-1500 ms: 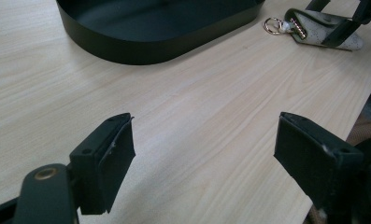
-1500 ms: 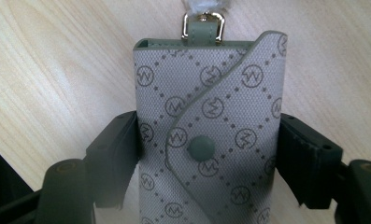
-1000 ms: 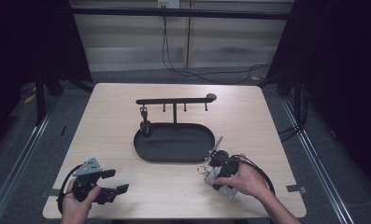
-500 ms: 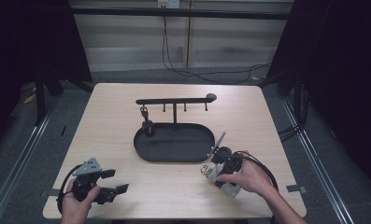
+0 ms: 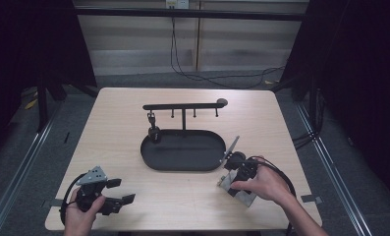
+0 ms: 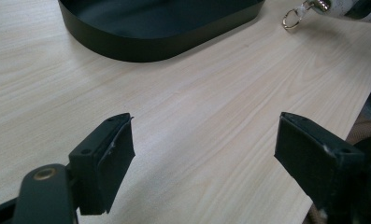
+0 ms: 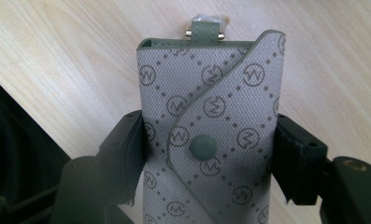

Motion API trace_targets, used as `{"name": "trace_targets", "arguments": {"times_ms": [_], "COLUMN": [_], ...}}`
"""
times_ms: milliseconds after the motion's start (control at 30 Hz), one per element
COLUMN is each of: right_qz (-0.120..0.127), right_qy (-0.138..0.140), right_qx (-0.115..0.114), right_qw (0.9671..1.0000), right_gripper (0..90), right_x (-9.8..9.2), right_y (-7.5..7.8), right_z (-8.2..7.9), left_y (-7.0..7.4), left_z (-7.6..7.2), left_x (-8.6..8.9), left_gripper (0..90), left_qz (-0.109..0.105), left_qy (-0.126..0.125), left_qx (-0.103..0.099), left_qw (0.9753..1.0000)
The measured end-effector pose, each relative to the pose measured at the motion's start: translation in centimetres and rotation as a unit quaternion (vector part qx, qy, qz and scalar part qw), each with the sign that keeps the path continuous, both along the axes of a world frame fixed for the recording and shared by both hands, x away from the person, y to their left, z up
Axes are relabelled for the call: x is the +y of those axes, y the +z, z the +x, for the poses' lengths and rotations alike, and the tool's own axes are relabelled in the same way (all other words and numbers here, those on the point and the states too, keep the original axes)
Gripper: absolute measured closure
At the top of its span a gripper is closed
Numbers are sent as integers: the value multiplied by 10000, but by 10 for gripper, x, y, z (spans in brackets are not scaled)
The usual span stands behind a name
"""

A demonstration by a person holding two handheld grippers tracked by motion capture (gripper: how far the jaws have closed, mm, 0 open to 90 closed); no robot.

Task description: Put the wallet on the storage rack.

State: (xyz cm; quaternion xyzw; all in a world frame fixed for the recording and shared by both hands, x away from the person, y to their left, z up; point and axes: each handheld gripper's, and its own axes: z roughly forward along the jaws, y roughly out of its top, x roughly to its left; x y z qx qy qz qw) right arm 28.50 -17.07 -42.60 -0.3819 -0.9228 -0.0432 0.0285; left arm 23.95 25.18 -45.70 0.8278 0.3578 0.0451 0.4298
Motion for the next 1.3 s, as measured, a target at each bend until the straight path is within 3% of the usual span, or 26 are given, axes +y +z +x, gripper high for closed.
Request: {"name": "trace_targets", "arguments": {"times_ms": [600, 1000, 1300], "right_qz": [-69, 69, 214], "right_qy": [122, 5, -314], "right_qx": [-20, -151, -223], "right_qw": [9999, 9999, 9990], "right_gripper": [342, 342, 341], "right_x": [-4, -5, -5], "right_y": [21, 45, 55], "right_z": [5, 20, 34], "left_y": [0, -2, -2], "left_z": [2, 3, 3], "left_x": [0, 0, 0], "left_gripper": [191, 191, 191], "left_qz": [-27, -30, -11], "left_qy": [29, 6, 18], "left_qx": [32, 70, 87], "left_qw": [10000, 10000, 10000]}}
